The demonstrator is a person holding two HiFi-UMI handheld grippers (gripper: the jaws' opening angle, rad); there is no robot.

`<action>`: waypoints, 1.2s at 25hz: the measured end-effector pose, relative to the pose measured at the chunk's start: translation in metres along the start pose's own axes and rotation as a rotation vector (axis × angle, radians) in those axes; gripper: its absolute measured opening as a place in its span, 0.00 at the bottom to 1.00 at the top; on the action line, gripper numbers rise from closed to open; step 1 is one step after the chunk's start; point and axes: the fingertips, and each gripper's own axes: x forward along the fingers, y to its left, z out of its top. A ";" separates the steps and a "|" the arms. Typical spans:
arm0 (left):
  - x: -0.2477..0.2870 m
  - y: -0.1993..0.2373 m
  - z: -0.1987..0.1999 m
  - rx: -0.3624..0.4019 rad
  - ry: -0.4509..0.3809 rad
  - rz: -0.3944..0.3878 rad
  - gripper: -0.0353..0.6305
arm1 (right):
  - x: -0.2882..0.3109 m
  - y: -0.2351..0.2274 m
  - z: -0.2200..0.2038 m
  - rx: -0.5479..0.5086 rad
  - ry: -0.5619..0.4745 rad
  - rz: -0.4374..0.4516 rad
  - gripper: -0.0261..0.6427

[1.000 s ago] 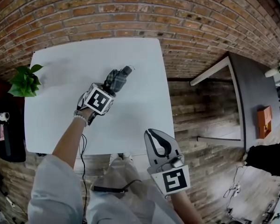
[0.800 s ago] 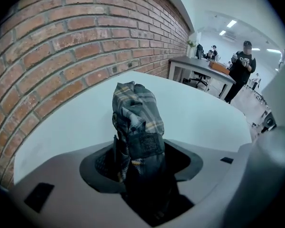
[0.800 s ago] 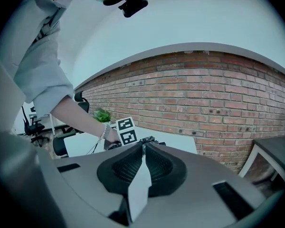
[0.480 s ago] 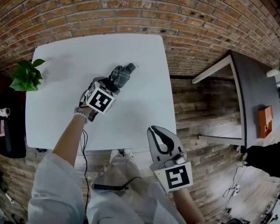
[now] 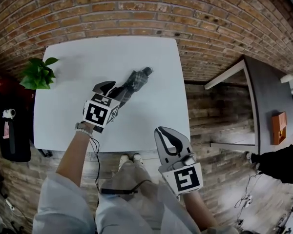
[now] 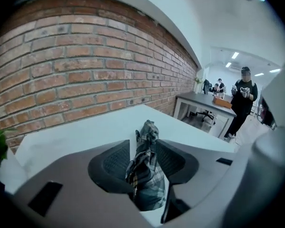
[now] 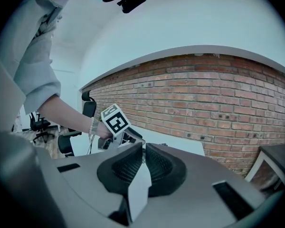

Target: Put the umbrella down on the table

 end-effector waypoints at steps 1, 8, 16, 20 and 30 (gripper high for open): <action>-0.011 -0.001 0.005 -0.004 -0.035 0.013 0.32 | 0.000 0.002 0.003 -0.003 -0.005 0.002 0.11; -0.089 -0.017 0.040 0.009 -0.247 0.062 0.11 | -0.002 0.019 0.024 -0.045 -0.050 0.025 0.11; -0.170 -0.038 0.057 0.060 -0.382 0.118 0.09 | -0.011 0.032 0.049 -0.048 -0.111 0.038 0.11; -0.199 -0.041 0.054 0.075 -0.405 0.158 0.09 | -0.014 0.032 0.056 -0.058 -0.112 0.041 0.11; -0.247 -0.050 0.029 0.041 -0.422 0.236 0.08 | -0.020 0.034 0.078 -0.094 -0.176 0.057 0.11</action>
